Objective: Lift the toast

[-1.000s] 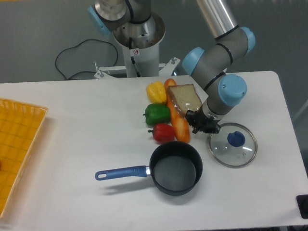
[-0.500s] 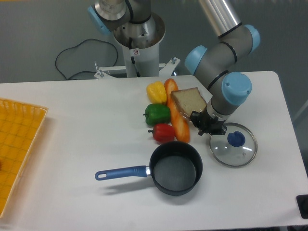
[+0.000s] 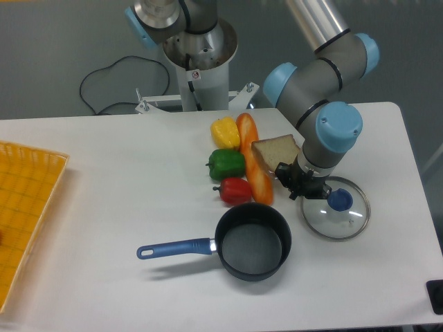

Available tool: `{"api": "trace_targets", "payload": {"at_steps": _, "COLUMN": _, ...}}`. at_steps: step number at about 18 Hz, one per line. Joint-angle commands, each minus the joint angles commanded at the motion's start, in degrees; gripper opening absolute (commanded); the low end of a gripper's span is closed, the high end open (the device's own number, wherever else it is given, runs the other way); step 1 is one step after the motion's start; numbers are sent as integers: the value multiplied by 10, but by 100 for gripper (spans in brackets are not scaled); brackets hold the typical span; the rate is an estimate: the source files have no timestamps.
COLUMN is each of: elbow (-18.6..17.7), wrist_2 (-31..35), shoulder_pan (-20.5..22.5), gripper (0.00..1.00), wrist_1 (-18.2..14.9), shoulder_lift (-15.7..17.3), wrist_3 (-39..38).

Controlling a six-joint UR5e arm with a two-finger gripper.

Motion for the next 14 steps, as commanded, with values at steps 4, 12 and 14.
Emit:
{"api": "trace_targets", "payload": {"at_steps": 4, "elbow": -7, "wrist_2": -7, "shoulder_pan": -2, "gripper": 0, "wrist_1": -35, "shoulder_lift": 37, "wrist_3": 30}}
{"api": "trace_targets", "payload": {"at_steps": 12, "elbow": -3, "wrist_2": -23, "shoulder_pan": -3, "gripper": 0, "wrist_1": -62, "shoulder_lift": 63, "wrist_3": 65}}
{"api": "trace_targets", "payload": {"at_steps": 14, "elbow": 1, "wrist_2": -22, "shoulder_pan": -1, "gripper": 0, "wrist_1": -75, "shoulder_lift": 66, "wrist_3": 77}}
